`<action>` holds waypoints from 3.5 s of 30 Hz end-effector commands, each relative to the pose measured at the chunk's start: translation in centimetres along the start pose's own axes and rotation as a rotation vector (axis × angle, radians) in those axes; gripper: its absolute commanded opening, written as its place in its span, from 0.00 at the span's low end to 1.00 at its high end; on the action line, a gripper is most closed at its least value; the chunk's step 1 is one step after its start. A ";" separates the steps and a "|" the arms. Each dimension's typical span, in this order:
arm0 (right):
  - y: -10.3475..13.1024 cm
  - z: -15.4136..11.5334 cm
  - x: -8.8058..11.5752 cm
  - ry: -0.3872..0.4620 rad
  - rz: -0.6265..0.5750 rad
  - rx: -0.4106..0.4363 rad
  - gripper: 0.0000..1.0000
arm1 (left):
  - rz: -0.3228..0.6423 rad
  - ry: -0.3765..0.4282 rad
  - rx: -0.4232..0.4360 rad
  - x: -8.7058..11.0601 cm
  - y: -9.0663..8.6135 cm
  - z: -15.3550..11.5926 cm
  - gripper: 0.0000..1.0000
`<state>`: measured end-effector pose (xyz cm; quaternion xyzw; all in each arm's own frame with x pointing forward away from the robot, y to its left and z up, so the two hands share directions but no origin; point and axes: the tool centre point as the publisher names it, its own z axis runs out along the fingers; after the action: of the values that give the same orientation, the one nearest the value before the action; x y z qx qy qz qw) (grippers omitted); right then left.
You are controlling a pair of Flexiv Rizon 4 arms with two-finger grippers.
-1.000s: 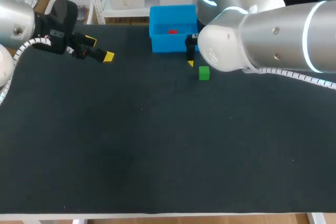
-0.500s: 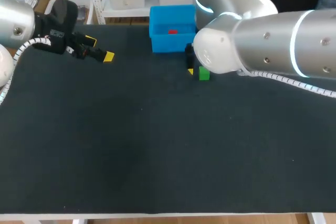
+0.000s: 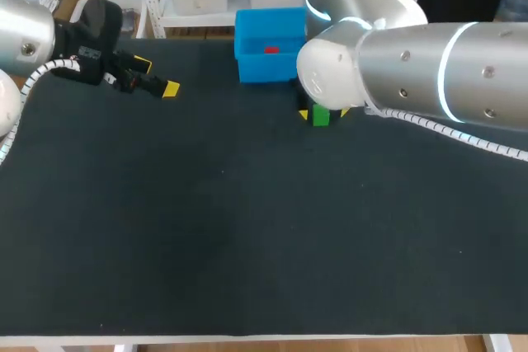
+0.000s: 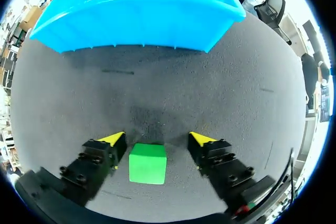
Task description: Use the left arm to pick the red cube and place it into the blue plastic box first, then use the right arm to grasp the green cube and put it into the same blue plastic box after the first action is fully finished.
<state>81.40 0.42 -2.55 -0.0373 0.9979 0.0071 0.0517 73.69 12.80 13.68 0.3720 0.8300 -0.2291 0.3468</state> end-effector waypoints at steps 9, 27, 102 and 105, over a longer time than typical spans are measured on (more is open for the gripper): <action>-0.3 0.3 0.5 0.012 0.010 -0.004 0.00 | 0.004 -0.011 0.004 0.2 0.1 0.0 1.00; -0.7 -4.0 0.0 -0.046 0.010 0.000 0.00 | 0.004 -0.011 0.004 0.2 0.1 0.0 1.00; 0.4 -11.8 -11.6 -0.367 -0.073 -0.003 0.00 | 0.004 -0.011 0.004 0.2 0.1 0.0 1.00; 0.2 -11.4 -12.5 -0.362 -0.074 -0.005 0.00 | 0.004 -0.011 0.004 0.2 0.1 0.0 1.00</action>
<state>91.06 1.05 10.38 -0.0716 0.9681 0.0139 0.2395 73.68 12.80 13.68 0.3719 0.8300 -0.2290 0.3468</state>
